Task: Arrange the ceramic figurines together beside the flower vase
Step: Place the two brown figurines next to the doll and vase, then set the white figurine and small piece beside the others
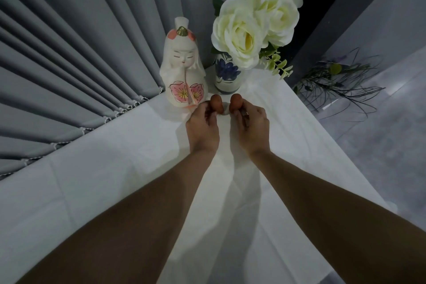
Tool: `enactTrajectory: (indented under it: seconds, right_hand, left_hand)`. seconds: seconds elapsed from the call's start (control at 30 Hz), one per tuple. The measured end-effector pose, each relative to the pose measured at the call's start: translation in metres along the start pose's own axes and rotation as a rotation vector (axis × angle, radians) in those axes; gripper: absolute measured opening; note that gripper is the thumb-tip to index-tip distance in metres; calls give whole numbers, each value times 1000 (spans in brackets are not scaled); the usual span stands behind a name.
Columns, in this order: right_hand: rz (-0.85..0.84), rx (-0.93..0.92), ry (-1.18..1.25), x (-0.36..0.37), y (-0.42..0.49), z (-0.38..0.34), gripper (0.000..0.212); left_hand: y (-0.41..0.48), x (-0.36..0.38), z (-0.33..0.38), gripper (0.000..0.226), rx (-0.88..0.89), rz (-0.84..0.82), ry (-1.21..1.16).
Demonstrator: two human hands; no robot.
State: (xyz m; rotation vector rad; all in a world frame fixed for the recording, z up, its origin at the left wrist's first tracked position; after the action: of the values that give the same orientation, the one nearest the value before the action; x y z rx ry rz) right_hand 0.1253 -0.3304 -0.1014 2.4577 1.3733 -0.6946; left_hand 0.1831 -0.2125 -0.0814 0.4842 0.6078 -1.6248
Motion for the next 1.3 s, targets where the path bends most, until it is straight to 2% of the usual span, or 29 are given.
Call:
enactTrajectory:
  seconds: [0.27, 0.5, 0.57, 0.73, 0.9, 1.07, 1.2, 1.23, 1.3]
  right_hand:
    - [-33, 32, -20, -3, -5, -3, 36]
    - [-61, 164, -78, 2, -47, -15, 59]
    - [-73, 129, -118, 6, -66, -19, 62]
    - [-156, 49, -211, 17, -124, -28, 62]
    - [-268, -84, -380, 34, -190, -31, 71]
    - [-375, -129, -560, 51, -236, -24, 80]
    - [-335, -154, -659, 58, -252, -18, 79]
    - [-321, -157, -666, 59, -253, -18, 80]
    - [-296, -165, -668, 61, -254, -17, 80]
  left_hand:
    - [1, -13, 3, 21, -23, -110, 36]
    - [-12, -54, -9, 49, -57, -374, 202]
    - [-21, -71, -15, 50, -28, -417, 245]
    - [-56, -124, -38, 32, 14, -438, 356]
    - [-98, -178, -66, 30, 11, -533, 406]
    - [-130, -224, -91, 42, 69, -618, 525]
    - [-150, -246, -109, 77, 107, -744, 729]
    - [-156, -249, -114, 78, 129, -782, 758]
    - [-165, -251, -125, 63, 184, -827, 769]
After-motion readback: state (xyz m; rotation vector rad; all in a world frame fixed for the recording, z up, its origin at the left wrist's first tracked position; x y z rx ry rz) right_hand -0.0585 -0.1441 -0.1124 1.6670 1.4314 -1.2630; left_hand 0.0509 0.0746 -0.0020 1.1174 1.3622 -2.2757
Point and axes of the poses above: each hand's wrist, its own y-axis towards the middle knuckle, its own x-axis out of the palm, z = x × y, the point moved 1 cm from there along y, towards the middle knuckle, and after that the axes turned 9 degrees about y, right-handed, at the moved point
